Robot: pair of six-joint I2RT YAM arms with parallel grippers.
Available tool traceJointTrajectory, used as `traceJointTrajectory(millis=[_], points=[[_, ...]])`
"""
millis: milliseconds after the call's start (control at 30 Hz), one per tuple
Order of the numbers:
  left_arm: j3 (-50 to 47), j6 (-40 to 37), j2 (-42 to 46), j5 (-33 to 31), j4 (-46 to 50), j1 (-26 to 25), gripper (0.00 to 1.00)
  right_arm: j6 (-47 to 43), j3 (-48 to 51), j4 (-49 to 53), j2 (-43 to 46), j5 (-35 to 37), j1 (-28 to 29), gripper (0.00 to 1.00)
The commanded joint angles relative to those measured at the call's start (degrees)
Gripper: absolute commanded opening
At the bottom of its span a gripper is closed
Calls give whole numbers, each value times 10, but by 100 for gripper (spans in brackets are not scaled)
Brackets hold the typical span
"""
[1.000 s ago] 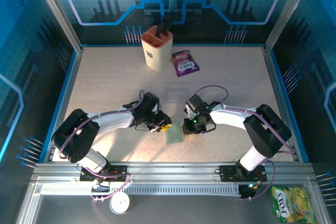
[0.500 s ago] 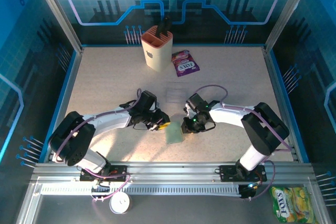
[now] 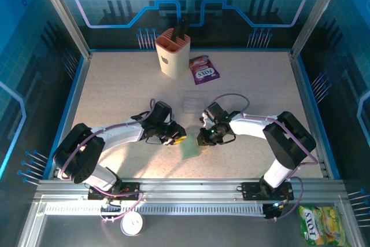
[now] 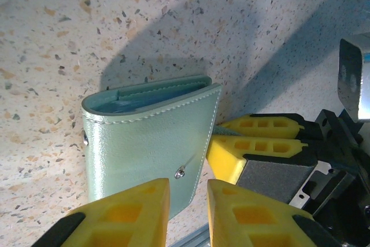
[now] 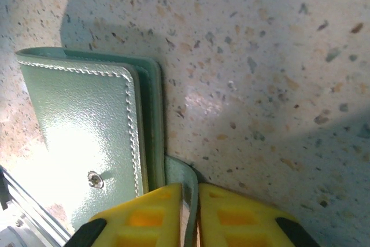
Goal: Take the credit cards out of the card holder
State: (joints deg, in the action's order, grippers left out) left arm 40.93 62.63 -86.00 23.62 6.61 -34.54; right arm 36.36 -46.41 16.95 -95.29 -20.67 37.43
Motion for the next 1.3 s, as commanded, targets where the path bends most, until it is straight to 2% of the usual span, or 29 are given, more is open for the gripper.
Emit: traceJointTrajectory(millis=[0, 200, 400, 800, 1267], points=[[-14, -3, 9, 0, -6, 7, 25, 6, -5, -14, -9, -17, -1, 16], [-15, -5, 14, -2, -6, 9, 25, 8, -5, 5, 6, 8, -3, 7], [-16, -12, 13, -2, -7, 17, 24, 3, 3, 38, 47, 39, -24, 3], [-18, -34, 25, 3, -2, 52, 24, -21, -15, 98, 116, 40, -44, 2], [-35, -52, 51, 27, -4, 105, 24, -27, -87, 161, 118, 40, -40, 2]])
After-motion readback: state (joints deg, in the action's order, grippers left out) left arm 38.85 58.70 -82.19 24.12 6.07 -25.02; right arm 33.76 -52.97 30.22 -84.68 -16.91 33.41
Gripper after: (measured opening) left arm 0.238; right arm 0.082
